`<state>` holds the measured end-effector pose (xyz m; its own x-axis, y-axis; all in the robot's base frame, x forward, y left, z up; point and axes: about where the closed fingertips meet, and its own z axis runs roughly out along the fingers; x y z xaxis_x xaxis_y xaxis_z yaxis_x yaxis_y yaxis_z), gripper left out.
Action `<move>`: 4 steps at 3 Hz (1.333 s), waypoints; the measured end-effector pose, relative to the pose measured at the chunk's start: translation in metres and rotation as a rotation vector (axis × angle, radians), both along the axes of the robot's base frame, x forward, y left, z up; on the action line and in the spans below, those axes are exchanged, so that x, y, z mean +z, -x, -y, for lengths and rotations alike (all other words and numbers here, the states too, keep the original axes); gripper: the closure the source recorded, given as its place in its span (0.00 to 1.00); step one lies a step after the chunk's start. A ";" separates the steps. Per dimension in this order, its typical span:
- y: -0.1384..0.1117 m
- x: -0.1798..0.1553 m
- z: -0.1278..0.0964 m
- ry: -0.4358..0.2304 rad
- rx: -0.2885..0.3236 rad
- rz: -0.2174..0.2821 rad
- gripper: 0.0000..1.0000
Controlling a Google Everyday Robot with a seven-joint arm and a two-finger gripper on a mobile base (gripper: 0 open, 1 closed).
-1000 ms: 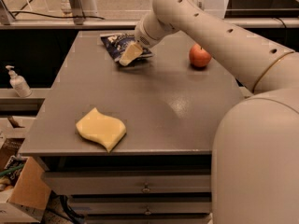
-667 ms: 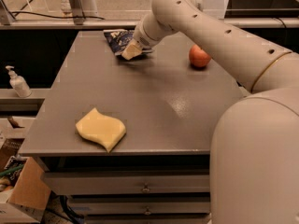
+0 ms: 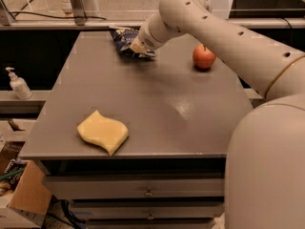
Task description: Pick blue chip bag
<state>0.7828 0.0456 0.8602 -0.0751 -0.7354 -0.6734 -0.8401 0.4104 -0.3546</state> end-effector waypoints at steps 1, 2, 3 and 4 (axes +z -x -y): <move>0.009 0.015 -0.002 -0.042 0.010 0.021 1.00; 0.022 0.045 -0.007 -0.112 0.044 0.046 1.00; 0.041 0.089 -0.016 -0.203 0.105 0.091 1.00; 0.058 0.128 -0.027 -0.302 0.175 0.133 1.00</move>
Offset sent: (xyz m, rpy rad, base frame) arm -0.0415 0.0113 0.0927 0.2141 -0.0833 0.0882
